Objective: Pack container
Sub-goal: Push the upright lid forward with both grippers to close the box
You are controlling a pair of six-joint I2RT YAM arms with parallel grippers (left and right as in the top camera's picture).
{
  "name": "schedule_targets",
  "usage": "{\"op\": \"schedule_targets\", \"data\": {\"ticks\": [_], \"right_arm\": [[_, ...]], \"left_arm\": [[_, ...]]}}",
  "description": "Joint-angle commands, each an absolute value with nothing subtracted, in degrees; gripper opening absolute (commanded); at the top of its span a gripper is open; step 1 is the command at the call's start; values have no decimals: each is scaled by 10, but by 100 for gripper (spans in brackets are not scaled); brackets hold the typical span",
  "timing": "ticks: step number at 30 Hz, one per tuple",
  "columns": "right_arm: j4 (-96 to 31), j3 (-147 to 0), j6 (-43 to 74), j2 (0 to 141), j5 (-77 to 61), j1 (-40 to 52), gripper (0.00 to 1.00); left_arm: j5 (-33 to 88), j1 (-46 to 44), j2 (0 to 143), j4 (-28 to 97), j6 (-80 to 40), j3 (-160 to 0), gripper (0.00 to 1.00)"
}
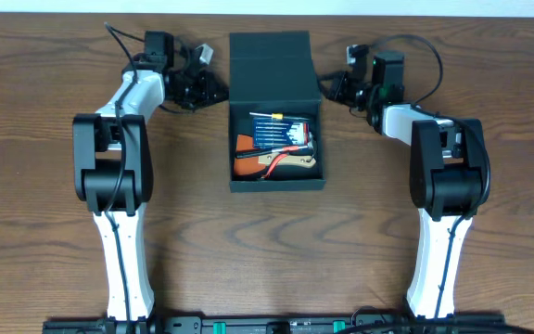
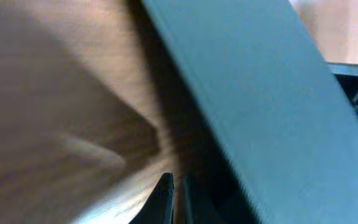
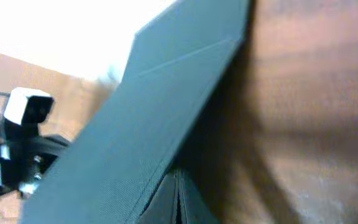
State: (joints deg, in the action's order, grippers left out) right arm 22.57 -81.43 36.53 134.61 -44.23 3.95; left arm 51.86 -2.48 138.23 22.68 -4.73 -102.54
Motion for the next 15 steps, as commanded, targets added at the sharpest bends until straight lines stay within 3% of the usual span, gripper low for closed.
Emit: {"op": "schedule_targets", "data": {"ticks": [1,15], "right_arm": [[262,-818,427,1349,-465,42,1],[277,-864,493,1334,-556,44,2]], "left_arm": [[596,-18,1388,181,-51,-1024,6],[608,-18,1258,145,-52,-1023,6]]}}
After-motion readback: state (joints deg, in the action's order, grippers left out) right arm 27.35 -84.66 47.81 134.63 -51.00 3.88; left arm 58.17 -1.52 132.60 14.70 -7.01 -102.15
